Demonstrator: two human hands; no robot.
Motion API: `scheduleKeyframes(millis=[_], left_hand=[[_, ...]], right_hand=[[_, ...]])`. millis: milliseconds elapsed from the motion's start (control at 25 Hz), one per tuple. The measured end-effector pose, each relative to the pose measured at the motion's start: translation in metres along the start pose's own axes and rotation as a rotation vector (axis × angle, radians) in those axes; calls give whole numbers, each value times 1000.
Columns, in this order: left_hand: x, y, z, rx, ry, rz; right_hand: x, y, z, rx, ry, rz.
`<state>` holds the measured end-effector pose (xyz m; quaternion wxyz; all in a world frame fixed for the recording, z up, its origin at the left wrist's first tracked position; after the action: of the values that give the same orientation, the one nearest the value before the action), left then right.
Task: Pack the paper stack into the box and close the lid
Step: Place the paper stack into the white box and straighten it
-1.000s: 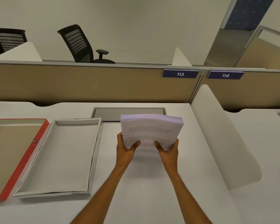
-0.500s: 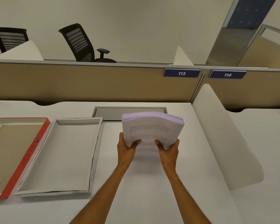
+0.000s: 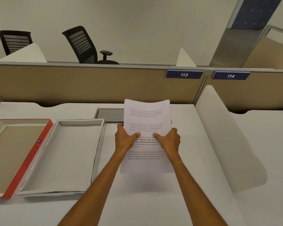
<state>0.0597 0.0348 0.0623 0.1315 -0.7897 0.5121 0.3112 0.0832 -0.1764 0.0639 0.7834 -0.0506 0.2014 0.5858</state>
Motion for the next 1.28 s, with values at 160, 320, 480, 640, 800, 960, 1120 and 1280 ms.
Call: scheduleKeyframes(millis=[160, 320, 480, 640, 800, 960, 1120, 1280], left_hand=[[-1, 3, 11, -23, -47, 18], [-13, 4, 24, -37, -56, 9], [-38, -3, 44, -51, -65, 0], [-66, -14, 70, -51, -71, 22], [-100, -24, 106, -70, -82, 33], [-140, -38, 142, -86, -139, 49], [-182, -56, 175, -91, -176, 61], [-212, -71, 199, -73, -156, 86]], right_hand=[[9, 3, -5, 30, 88, 66], [26, 13, -9, 51, 112, 91], [54, 27, -6, 73, 101, 137], [91, 47, 1, 69, 107, 157], [136, 74, 13, 72, 126, 178], [189, 100, 21, 78, 118, 209], [245, 123, 30, 78, 123, 251], [287, 137, 38, 72, 137, 259]])
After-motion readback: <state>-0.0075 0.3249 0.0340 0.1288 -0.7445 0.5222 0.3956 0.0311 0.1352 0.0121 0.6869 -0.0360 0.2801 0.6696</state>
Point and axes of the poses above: each hand's wrist, its own y-axis away from the middle knuckle, its own x-axis out of the palm, z = x × y, the point moved 5 cm from there along -y, towards the middle knuckle, and after that the axes turned 13 degrees about -y, right-handed, at the moved point
